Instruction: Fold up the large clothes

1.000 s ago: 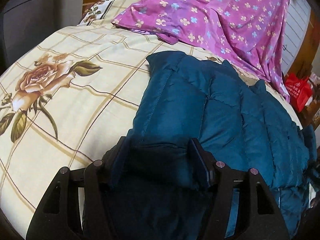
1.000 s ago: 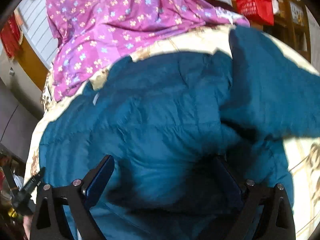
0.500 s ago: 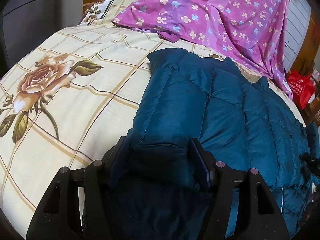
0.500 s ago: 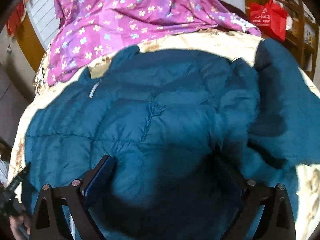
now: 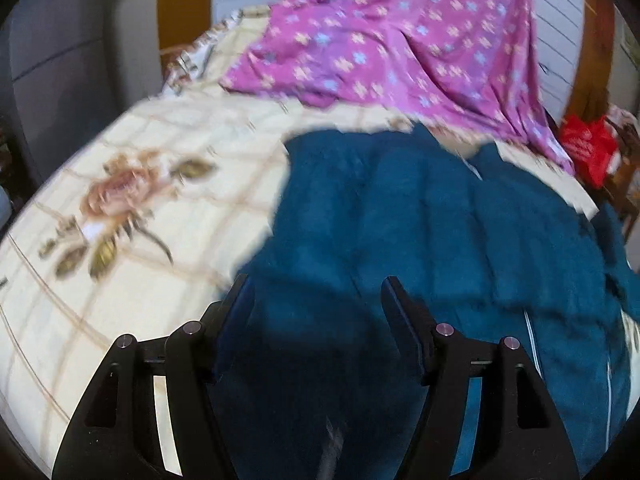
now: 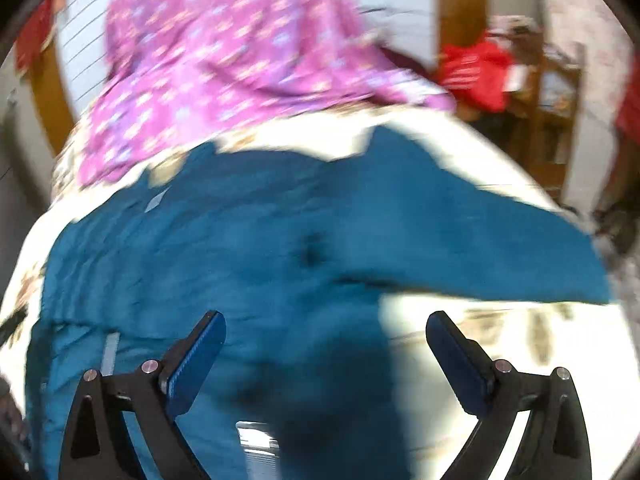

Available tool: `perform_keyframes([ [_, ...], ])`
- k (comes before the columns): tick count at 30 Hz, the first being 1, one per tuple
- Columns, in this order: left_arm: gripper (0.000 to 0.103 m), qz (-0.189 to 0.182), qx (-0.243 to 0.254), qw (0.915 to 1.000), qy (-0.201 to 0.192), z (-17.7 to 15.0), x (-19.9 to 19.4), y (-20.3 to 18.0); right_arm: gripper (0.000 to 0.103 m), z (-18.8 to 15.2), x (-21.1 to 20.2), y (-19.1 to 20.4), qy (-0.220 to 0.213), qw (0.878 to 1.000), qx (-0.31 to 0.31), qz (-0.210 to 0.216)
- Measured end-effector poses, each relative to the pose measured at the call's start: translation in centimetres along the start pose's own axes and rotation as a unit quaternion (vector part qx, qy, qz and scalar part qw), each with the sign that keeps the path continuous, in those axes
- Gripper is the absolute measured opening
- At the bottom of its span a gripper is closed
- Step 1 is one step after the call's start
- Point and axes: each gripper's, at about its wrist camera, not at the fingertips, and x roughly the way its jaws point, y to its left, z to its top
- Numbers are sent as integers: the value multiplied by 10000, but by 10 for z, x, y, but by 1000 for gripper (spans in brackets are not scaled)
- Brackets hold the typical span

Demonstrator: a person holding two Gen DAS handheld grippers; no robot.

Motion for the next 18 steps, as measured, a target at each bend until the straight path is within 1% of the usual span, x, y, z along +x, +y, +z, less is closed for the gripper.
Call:
perform_keyframes([
  [2,66,-125,49,9998,131,-17,5,-7,100,2,-6,-53,-6,9988,415,-271],
  [3,66,-89,158,9997,181,-28,10,-12,100,1,-9,-96,27,9957,850,-359],
  [5,66,110,356,9991,179,-37,15,-22,100,-2,-10,-153,103,9880,1494,-385],
  [6,66,193,411,9988,157,-36,15,-26,100,-8,-11,-194,116,9800,1954,-347],
  [7,66,240,435,9987,113,-37,14,-28,100,-12,-11,-216,123,9751,2192,-304],
  [8,66,319,463,9984,84,-38,14,-30,100,-18,-11,-250,154,9660,2577,-168],
  [9,66,394,494,9980,72,-39,14,-31,100,-23,-8,-274,173,9577,2872,-47],
  [11,66,431,510,9978,59,-39,15,-31,100,-32,-4,-307,122,9426,3328,241],
  [12,66,434,468,9979,56,-39,15,-29,100,-39,0,-327,108,9306,3632,454],
  [14,66,402,350,9986,64,-39,15,-24,100,-47,8,-344,96,9159,3956,679],
  [15,66,394,277,9988,63,-38,15,-21,100,-49,12,-353,-10,9072,4120,849],
  [18,66,396,154,9991,47,-38,15,-16,102,-49,15,-364,-267,8937,4352,1056],
])
